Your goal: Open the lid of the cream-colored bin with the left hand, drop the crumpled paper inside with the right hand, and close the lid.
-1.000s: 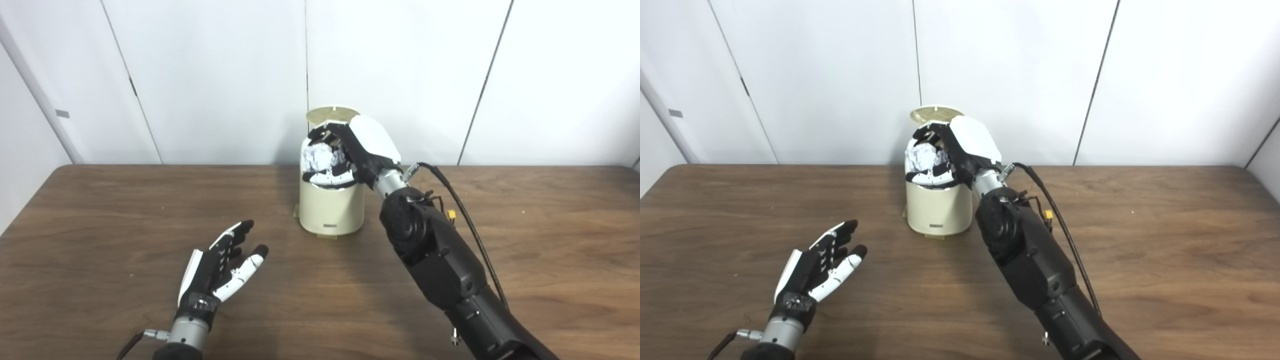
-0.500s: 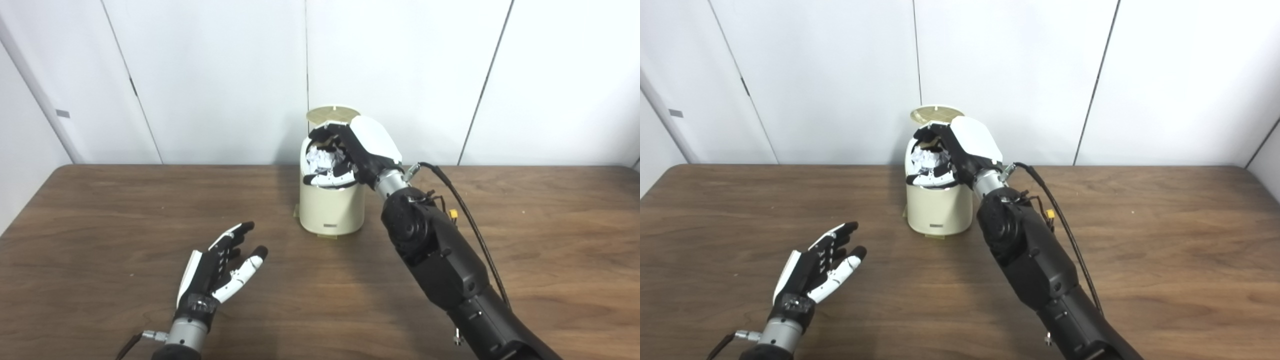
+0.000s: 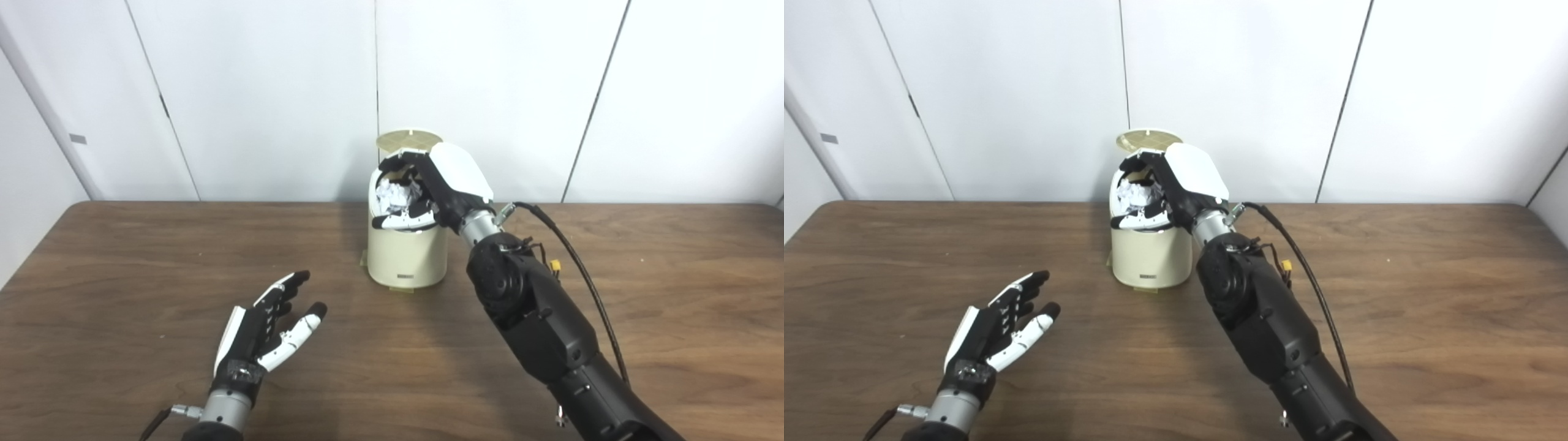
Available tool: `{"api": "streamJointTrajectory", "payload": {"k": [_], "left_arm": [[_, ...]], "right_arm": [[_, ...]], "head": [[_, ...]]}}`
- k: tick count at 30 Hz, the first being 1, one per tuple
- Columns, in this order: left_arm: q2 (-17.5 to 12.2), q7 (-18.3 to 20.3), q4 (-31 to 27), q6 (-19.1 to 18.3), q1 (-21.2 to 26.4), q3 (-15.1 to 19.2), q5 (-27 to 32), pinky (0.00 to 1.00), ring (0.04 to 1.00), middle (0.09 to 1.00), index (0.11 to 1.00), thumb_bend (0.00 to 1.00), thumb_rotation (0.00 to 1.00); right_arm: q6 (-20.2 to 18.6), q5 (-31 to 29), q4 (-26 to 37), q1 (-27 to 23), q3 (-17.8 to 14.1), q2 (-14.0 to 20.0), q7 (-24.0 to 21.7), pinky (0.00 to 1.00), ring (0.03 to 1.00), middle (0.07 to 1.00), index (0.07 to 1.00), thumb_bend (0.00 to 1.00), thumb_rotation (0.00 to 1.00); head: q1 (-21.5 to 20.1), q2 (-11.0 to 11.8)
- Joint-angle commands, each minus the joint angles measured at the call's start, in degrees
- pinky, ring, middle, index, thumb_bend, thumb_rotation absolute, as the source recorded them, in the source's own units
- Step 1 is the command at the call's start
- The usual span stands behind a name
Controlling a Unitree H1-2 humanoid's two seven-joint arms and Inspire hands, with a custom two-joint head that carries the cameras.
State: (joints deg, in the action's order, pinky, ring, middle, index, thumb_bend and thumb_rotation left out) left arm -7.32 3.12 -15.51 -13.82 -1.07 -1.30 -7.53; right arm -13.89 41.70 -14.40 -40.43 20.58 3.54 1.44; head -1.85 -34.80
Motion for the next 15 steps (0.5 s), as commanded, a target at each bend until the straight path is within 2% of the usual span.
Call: {"api": "streamJointTrajectory", "payload": {"k": [1, 6, 15], "left_arm": [[-0.2, 0.1, -1.5, 2.0, 1.1, 0.1, 0.2, 0.93, 0.936, 0.921, 0.902, 0.60, 0.46], [-0.4, 0.1, -1.2, 2.4, 1.1, 0.0, 0.3, 0.93, 0.936, 0.920, 0.903, 0.60, 0.45], [-0.4, 0.1, -1.4, 1.8, 1.0, 0.2, 0.5, 0.93, 0.931, 0.918, 0.901, 0.60, 0.46]], "right_arm": [[0.1, 1.5, 1.8, -1.5, -0.6, 1.5, 1.4, 0.73, 0.785, 0.732, 0.683, 0.87, 0.24], [1.2, 2.9, 3.1, -1.2, 0.3, 2.3, 1.4, 0.81, 0.870, 0.795, 0.724, 0.85, 0.31], [2.3, 4.9, 7.5, 0.7, 1.0, 3.1, 0.8, 0.84, 0.877, 0.820, 0.735, 0.81, 0.35]], "head": [[-0.1, -0.1], [-0.2, -0.1], [-0.6, -0.3]]}}
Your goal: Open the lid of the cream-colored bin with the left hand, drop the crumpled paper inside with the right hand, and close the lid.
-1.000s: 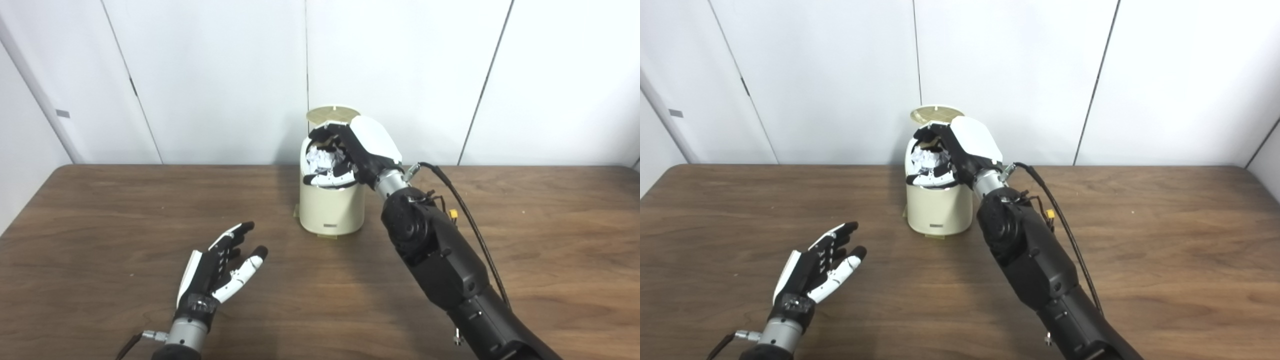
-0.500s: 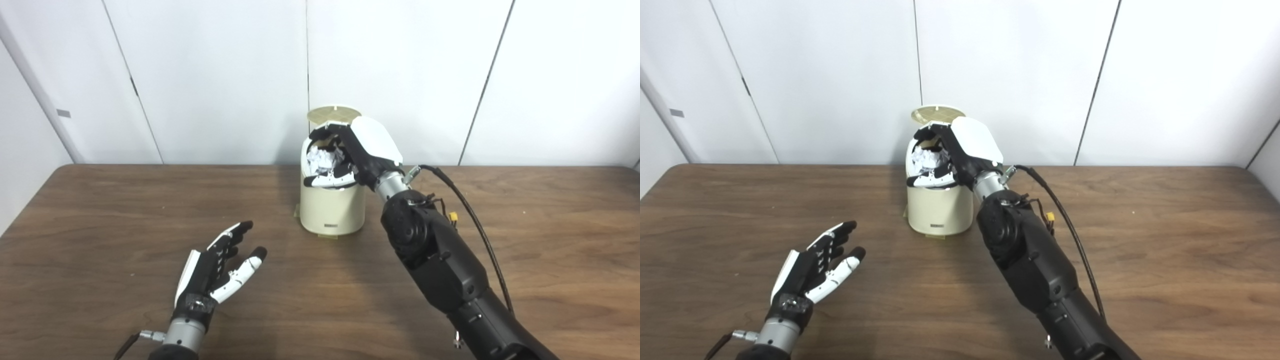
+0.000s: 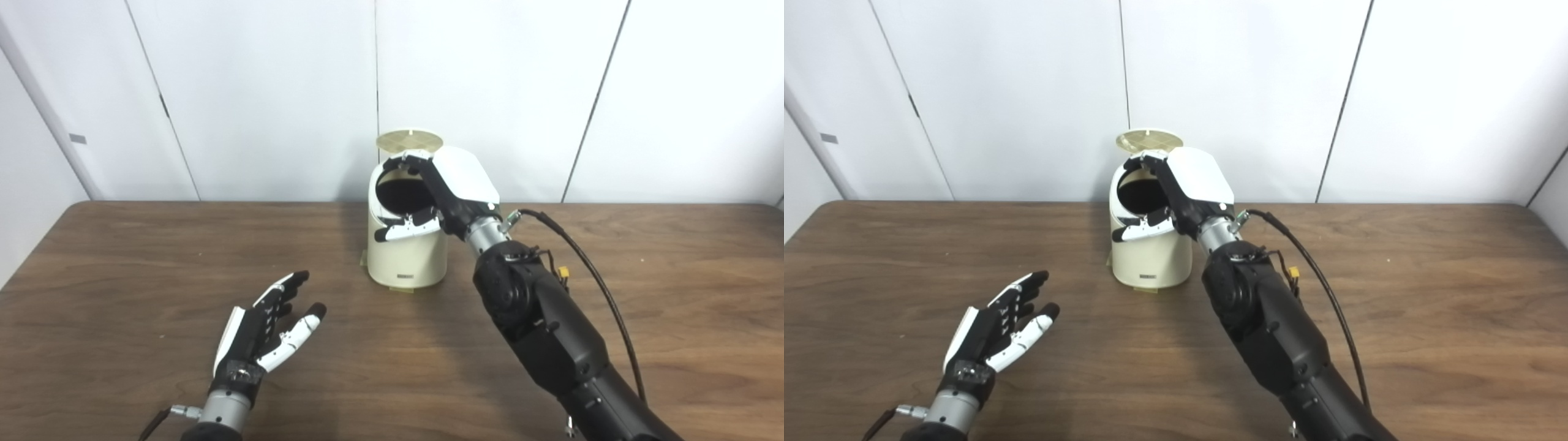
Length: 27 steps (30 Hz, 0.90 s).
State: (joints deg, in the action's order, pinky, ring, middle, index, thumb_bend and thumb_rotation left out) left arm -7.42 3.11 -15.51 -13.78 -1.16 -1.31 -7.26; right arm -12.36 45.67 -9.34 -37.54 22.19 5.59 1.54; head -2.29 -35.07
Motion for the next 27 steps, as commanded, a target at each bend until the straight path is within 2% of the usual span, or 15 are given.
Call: {"api": "streamJointTrajectory", "payload": {"k": [1, 6, 13, 20, 23, 27], "left_arm": [[-0.3, 0.2, -1.3, 1.9, 1.2, 0.2, 0.4, 0.93, 0.935, 0.919, 0.903, 0.60, 0.46], [-0.4, 0.3, -0.9, 2.4, 1.3, 0.3, 0.8, 0.94, 0.939, 0.920, 0.905, 0.59, 0.44], [-0.4, 0.3, 0.0, 2.9, 1.5, 0.4, 1.3, 0.94, 0.935, 0.919, 0.906, 0.60, 0.45], [-0.3, 0.1, 0.0, 2.5, 1.9, 0.4, 0.8, 0.94, 0.933, 0.916, 0.901, 0.62, 0.47], [-0.3, 0.1, 0.4, 2.9, 2.2, 0.6, 1.1, 0.93, 0.931, 0.914, 0.900, 0.61, 0.46], [-0.3, 0.3, 0.7, 2.8, 2.6, 1.2, 1.9, 0.94, 0.934, 0.915, 0.898, 0.62, 0.44]], "right_arm": [[0.9, 1.1, 3.1, -1.9, -0.6, 1.1, 0.6, 0.84, 0.876, 0.818, 0.734, 0.81, 0.35], [1.0, 1.6, 6.1, -0.8, -0.9, 1.7, 0.2, 0.83, 0.877, 0.812, 0.734, 0.80, 0.35], [1.7, 2.6, 11.1, 1.3, -2.3, 2.6, 1.2, 0.73, 0.810, 0.788, 0.714, 0.81, 0.32], [0.0, 0.6, 19.1, 5.0, -7.0, 3.0, -0.8, 0.67, 0.746, 0.745, 0.699, 0.79, 0.27], [1.5, -0.3, 21.2, 7.3, -9.0, 4.3, 0.0, 0.65, 0.713, 0.710, 0.679, 0.78, 0.25], [0.9, -1.0, 23.5, 9.8, -11.5, 4.6, 0.3, 0.59, 0.673, 0.677, 0.653, 0.78, 0.24]], "head": [[-0.1, 0.0], [-0.6, -0.1], [-0.6, 0.2], [-0.7, 0.3], [-0.7, 0.5], [-0.7, 0.6]]}}
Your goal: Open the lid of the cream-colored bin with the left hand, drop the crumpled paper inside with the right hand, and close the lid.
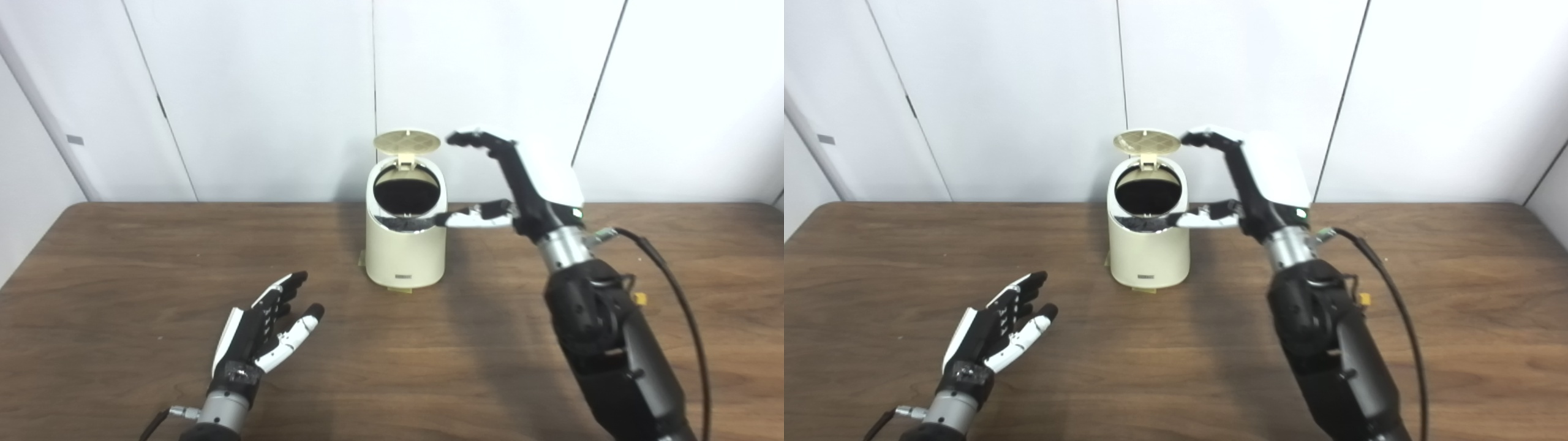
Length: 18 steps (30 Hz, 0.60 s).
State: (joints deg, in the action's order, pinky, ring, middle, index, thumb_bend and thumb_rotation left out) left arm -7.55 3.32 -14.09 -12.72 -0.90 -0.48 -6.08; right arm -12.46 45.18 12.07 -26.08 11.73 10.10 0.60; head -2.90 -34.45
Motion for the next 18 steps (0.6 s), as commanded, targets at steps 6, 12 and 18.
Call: {"api": "streamJointTrajectory", "payload": {"k": [6, 12, 18], "left_arm": [[-1.1, 0.2, -0.1, 2.8, 2.9, 0.4, 0.7, 0.93, 0.931, 0.913, 0.898, 0.60, 0.44], [-1.5, 0.4, -0.2, 1.9, 3.7, 1.2, 1.5, 0.94, 0.932, 0.906, 0.902, 0.59, 0.47], [1.3, 0.8, 1.0, 0.1, 7.1, 4.9, 9.4, 0.95, 0.940, 0.918, 0.929, 0.50, 0.43]], "right_arm": [[3.1, -6.3, 2.8, 2.1, -6.4, -2.0, 5.7, 0.41, 0.421, 0.499, 0.557, 0.55, 0.01], [3.4, -6.5, 1.2, 5.3, -8.5, -2.2, 8.7, 0.37, 0.397, 0.490, 0.506, 0.50, 0.00], [0.4, -13.2, 1.0, 9.1, -12.6, -4.3, 8.1, 0.37, 0.416, 0.496, 0.505, 0.50, 0.00]], "head": [[-0.1, 0.1], [-0.5, 0.1], [-0.8, 0.1]]}}
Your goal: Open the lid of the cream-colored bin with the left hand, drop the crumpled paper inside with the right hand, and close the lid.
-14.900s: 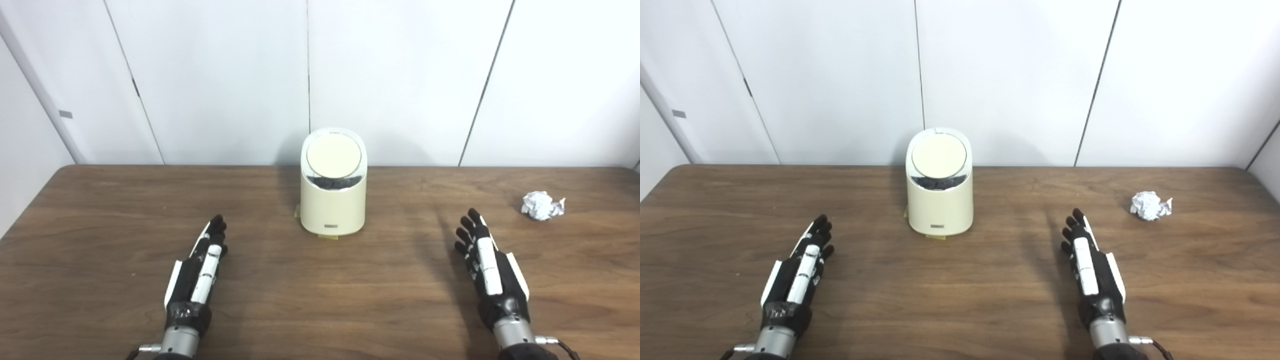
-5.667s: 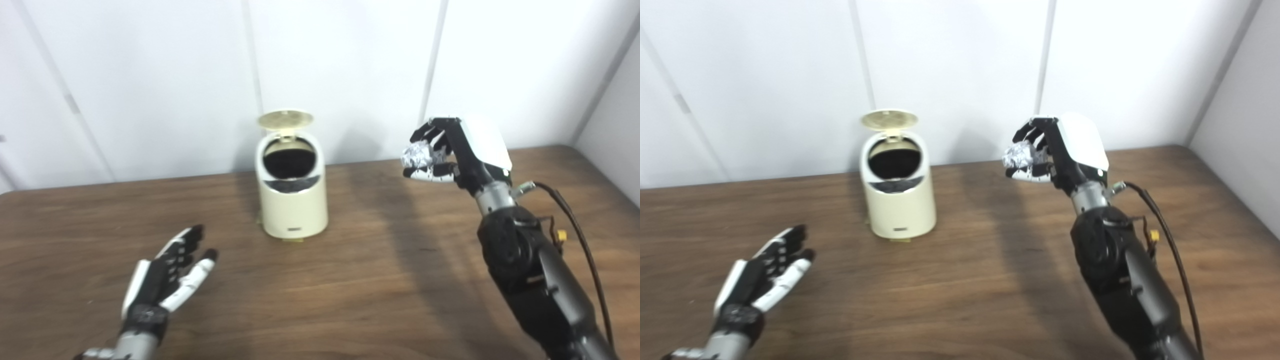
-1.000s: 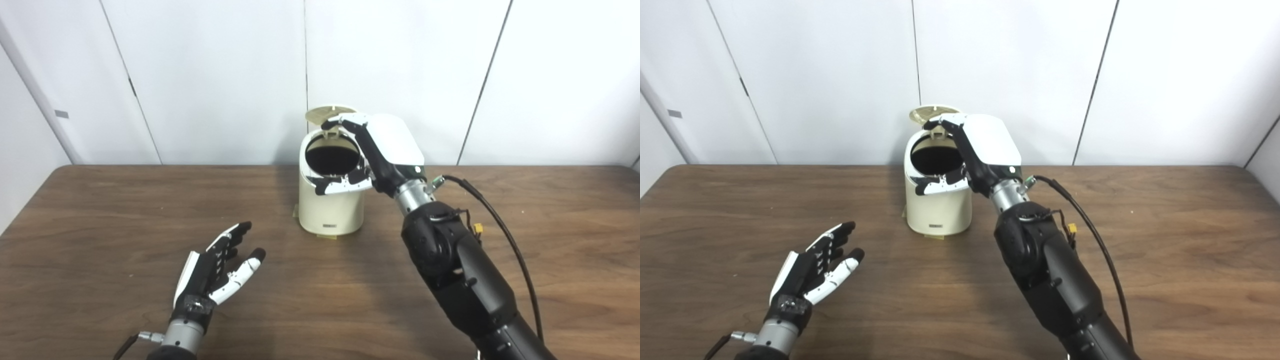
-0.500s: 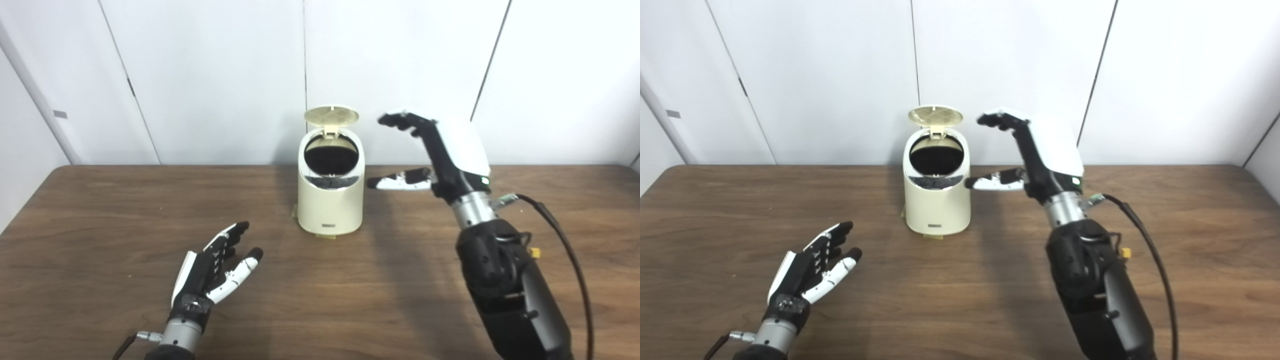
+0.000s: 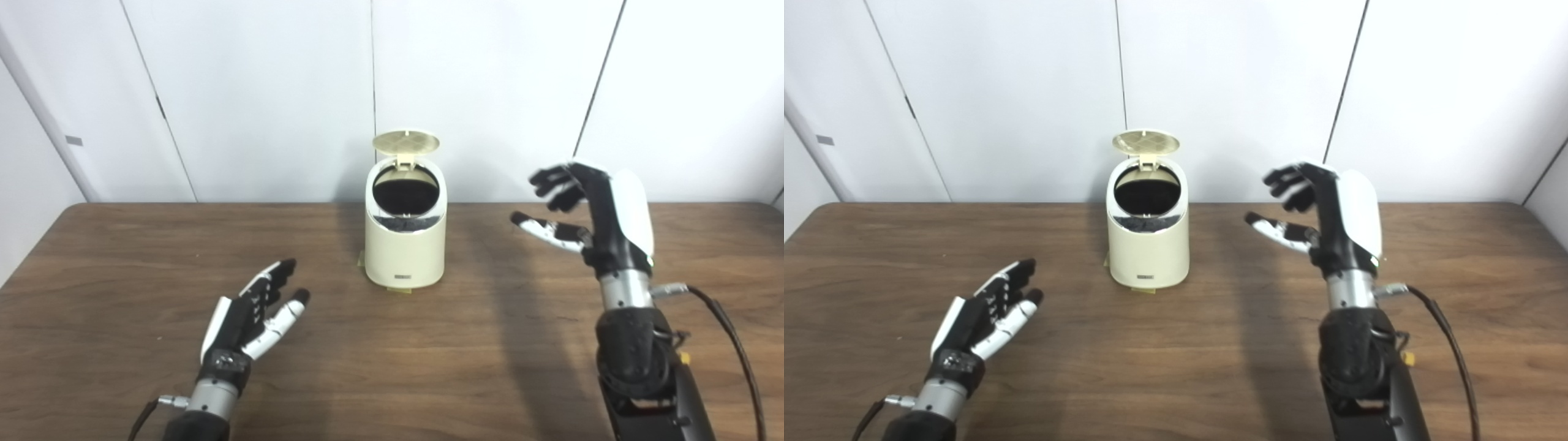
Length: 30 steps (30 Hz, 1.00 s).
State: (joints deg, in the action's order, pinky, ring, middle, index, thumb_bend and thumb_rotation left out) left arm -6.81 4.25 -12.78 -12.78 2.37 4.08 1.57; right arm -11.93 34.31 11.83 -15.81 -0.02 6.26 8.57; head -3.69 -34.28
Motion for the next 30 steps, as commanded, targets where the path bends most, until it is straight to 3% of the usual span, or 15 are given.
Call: {"api": "streamJointTrajectory", "payload": {"k": [1, 5, 8, 11, 12, 14, 22, 26, 30], "left_arm": [[1.0, -0.4, 0.2, -0.2, 5.0, 0.8, 2.7, 0.93, 0.928, 0.913, 0.929, 0.49, 0.43], [1.6, -1.1, 0.9, -1.1, 8.6, 1.1, 2.5, 0.90, 0.914, 0.902, 0.920, 0.48, 0.44], [1.1, -1.2, 1.5, 0.1, 12.3, -0.1, 0.9, 0.86, 0.889, 0.885, 0.902, 0.47, 0.45], [1.0, -1.2, 2.1, 0.4, 16.1, -1.0, 0.3, 0.83, 0.872, 0.875, 0.888, 0.48, 0.44], [0.8, -1.4, 2.3, 0.6, 17.3, -1.5, -0.7, 0.82, 0.862, 0.868, 0.881, 0.49, 0.44], [0.5, -1.8, 2.5, 0.5, 20.2, -2.5, -2.7, 0.80, 0.834, 0.846, 0.861, 0.50, 0.44], [-1.3, -0.6, 6.6, 0.9, 30.6, -5.7, -6.0, 0.81, 0.840, 0.840, 0.848, 0.49, 0.44], [-3.3, -0.2, 9.2, 1.9, 35.4, -9.3, -11.8, 0.81, 0.840, 0.832, 0.824, 0.50, 0.49], [-4.7, 2.0, 11.1, 0.6, 39.4, -11.8, -14.6, 0.79, 0.820, 0.813, 0.800, 0.52, 0.48]], "right_arm": [[-0.8, -4.5, 1.3, -0.3, -1.9, -1.0, -0.3, 0.38, 0.429, 0.489, 0.504, 0.50, 0.00], [-3.3, -9.1, 1.3, 1.9, -3.9, -1.9, -1.7, 0.46, 0.444, 0.485, 0.511, 0.52, 0.00], [-4.8, -10.8, 1.0, 4.2, -4.4, -2.5, -1.9, 0.54, 0.568, 0.487, 0.502, 0.53, 0.00], [-5.5, -14.7, 1.3, 6.6, -5.4, -4.3, -2.0, 0.48, 0.572, 0.484, 0.506, 0.53, 0.01], [-5.1, -16.5, 1.1, 7.2, -5.9, -4.9, -2.0, 0.49, 0.591, 0.573, 0.501, 0.52, 0.08], [-4.7, -19.9, 1.0, 8.5, -6.9, -6.2, -2.1, 0.50, 0.616, 0.658, 0.498, 0.51, 0.13], [-3.3, -26.9, 0.5, 11.0, -7.7, -8.0, -2.3, 0.55, 0.668, 0.718, 0.498, 0.51, 0.15], [-2.7, -31.5, -0.4, 10.8, -8.4, -9.0, -2.6, 0.59, 0.697, 0.734, 0.498, 0.50, 0.16], [-0.6, -33.4, -1.7, 10.8, -8.2, -9.4, -2.5, 0.62, 0.719, 0.750, 0.498, 0.50, 0.15]], "head": [[0.0, -0.1], [-0.1, 0.0], [0.1, 0.0], [0.1, 0.1], [0.1, 0.1], [0.2, 0.2], [0.5, 0.4], [0.6, 0.7], [0.7, 1.0]]}}
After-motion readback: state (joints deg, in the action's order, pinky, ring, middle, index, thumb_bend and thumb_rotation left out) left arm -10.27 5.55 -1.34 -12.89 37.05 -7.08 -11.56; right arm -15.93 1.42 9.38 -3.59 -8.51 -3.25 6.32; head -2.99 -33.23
